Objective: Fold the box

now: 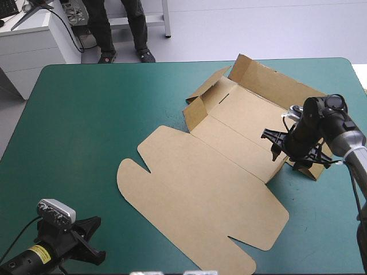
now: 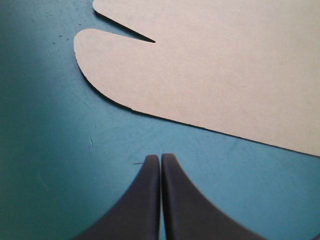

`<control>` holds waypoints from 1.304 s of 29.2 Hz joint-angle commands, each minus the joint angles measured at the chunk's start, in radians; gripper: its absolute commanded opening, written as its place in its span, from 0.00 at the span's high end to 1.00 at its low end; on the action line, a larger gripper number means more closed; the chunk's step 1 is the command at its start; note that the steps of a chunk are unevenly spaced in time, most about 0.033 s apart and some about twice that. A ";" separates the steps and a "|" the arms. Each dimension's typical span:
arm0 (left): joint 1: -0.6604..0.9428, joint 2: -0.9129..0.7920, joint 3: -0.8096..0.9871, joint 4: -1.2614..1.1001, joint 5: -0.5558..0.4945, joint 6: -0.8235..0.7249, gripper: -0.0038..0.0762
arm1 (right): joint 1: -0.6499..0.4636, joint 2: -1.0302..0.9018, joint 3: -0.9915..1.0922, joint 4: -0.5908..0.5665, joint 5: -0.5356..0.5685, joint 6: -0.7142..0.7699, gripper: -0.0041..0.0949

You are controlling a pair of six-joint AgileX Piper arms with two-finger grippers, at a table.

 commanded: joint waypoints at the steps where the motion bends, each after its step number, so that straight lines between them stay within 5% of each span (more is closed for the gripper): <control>1: -0.003 0.012 -0.034 -0.023 -0.056 0.001 0.96 | 0.002 0.026 -0.029 0.003 0.017 0.001 0.43; 8: -0.003 0.012 -0.034 -0.023 -0.056 0.001 0.96 | 0.002 0.086 -0.029 0.005 -0.001 -0.019 0.50; 16: -0.003 0.012 -0.034 -0.023 -0.056 0.001 0.96 | -0.015 0.086 -0.029 0.000 -0.005 -0.019 0.97; 26: -0.003 0.012 -0.034 -0.023 -0.056 0.001 0.96 | -0.019 0.086 -0.070 -0.106 0.018 -0.150 0.97; 38: -0.003 0.012 -0.034 -0.024 -0.056 0.001 0.96 | -0.017 0.289 -0.387 -0.207 0.014 -0.610 0.97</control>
